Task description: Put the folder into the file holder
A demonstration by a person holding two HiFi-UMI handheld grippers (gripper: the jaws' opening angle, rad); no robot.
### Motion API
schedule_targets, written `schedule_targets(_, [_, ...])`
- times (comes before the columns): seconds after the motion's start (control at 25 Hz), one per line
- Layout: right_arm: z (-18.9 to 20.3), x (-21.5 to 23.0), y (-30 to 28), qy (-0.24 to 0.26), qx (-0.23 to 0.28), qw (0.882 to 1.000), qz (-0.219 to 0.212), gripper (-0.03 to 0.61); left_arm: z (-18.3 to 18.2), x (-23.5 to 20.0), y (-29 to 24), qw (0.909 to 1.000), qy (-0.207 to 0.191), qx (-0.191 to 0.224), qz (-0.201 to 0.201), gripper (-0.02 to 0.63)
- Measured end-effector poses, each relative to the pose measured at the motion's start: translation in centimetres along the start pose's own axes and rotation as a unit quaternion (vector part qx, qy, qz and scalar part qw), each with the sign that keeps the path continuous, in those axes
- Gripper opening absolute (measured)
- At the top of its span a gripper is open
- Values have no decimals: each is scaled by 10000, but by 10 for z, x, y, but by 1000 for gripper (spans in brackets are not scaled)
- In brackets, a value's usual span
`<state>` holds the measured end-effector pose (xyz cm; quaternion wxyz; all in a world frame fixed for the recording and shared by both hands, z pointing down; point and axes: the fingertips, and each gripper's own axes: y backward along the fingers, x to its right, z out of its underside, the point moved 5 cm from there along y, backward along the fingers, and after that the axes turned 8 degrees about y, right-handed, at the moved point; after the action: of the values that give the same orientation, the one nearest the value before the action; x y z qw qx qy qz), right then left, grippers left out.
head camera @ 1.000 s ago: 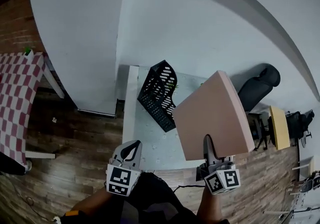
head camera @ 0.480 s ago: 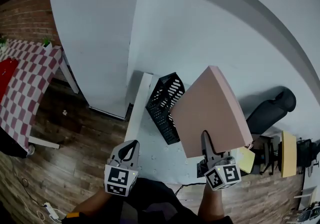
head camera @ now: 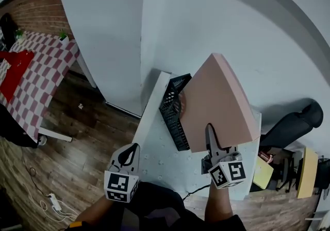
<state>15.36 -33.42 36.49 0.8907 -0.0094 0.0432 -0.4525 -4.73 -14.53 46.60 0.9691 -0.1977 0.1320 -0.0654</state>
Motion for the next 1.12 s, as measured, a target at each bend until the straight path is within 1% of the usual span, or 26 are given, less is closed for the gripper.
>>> schedule_targets(0.44, [21,-2,-30,56,216,9996,-145,152,-2,-3,-8,9996,-2,-45,-282,9])
schedule_targets(0.72, [42,-3,-30,45,289,9995,-81,152,5,-5,-14,9993,-60,-235,-269,9])
schedule_targets(1.12, [78,-11,-33,57,54,10000,10,155,9,-2,-28,9990,-218,-359,-158,9])
